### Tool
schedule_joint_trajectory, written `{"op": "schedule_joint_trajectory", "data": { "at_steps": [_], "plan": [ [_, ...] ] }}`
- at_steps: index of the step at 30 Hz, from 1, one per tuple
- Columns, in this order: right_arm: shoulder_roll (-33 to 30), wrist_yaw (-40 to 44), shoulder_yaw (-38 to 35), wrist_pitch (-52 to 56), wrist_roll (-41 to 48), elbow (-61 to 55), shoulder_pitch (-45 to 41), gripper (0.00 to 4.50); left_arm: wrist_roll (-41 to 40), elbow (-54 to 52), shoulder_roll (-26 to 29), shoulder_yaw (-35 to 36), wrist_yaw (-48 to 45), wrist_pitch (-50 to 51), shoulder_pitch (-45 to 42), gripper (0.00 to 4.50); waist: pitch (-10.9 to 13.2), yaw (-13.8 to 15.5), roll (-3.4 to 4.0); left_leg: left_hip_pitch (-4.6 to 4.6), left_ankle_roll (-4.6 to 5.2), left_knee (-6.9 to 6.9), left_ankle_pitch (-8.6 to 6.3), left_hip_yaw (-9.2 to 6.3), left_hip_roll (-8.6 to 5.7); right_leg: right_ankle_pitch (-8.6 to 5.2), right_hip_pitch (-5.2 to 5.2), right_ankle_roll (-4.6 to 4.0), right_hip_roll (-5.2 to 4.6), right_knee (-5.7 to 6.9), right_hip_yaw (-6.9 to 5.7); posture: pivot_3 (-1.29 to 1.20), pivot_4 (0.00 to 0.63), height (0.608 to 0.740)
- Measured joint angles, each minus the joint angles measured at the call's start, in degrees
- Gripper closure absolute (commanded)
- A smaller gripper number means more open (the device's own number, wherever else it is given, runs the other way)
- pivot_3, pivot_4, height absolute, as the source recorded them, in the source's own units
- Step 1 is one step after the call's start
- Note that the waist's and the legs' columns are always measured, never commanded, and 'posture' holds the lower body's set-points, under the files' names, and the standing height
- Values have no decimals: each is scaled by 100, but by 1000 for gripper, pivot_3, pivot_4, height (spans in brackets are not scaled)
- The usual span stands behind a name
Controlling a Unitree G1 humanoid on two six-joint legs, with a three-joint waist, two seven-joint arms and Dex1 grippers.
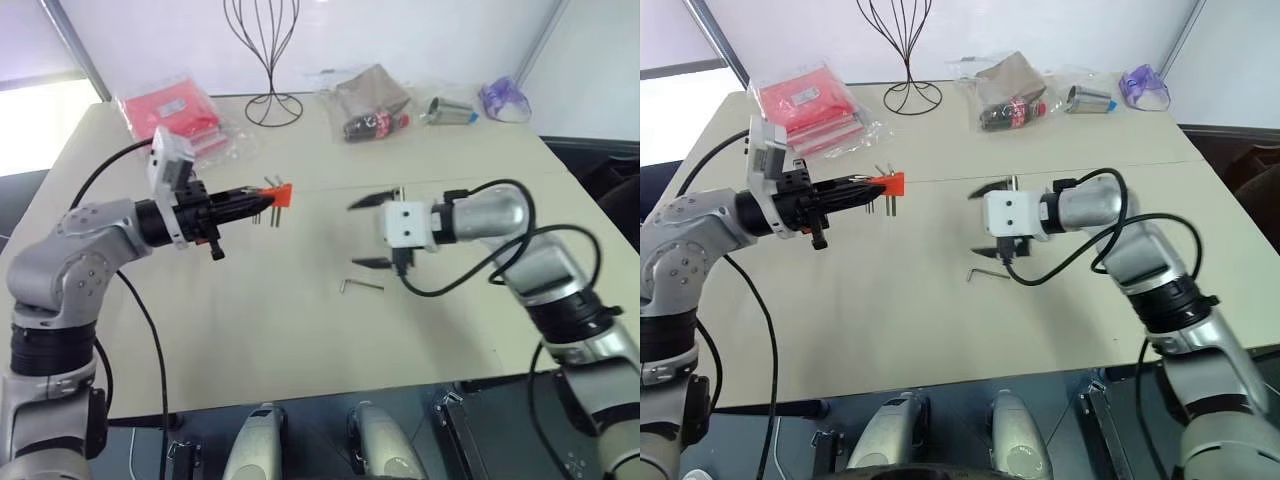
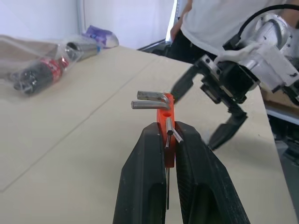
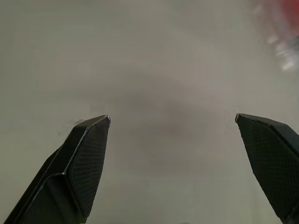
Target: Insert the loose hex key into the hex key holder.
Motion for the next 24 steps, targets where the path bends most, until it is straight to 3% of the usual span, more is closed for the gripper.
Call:
{"op": "schedule_joint_trajectory", "data": {
  "at_steps": [10, 16, 24],
  "plan": [
    [290, 303, 688, 1539, -269, -56, -138, 43, 23, -318, -139, 4, 337, -16, 220, 4500, 1, -34, -2, -1, 0, 0, 0, 2, 1, 0, -4, 1, 3, 1, 1, 0, 150, 740],
    [839, -43, 810, 1784, -471, 462, -277, 43, -17, -365, -124, 9, 395, 10, 232, 4500, 1, -11, -3, -1, 0, 0, 0, 1, -3, 0, -3, 1, 1, 0, 0, 0, 150, 740],
    [956, -243, 996, 1491, -873, 869, -287, 43, -86, -450, -48, 14, 504, 28, 246, 4500, 1, -11, -3, -2, 0, 0, 0, 1, -3, 0, -3, 1, 1, -1, 0, 0, 150, 740]
  ]
}}
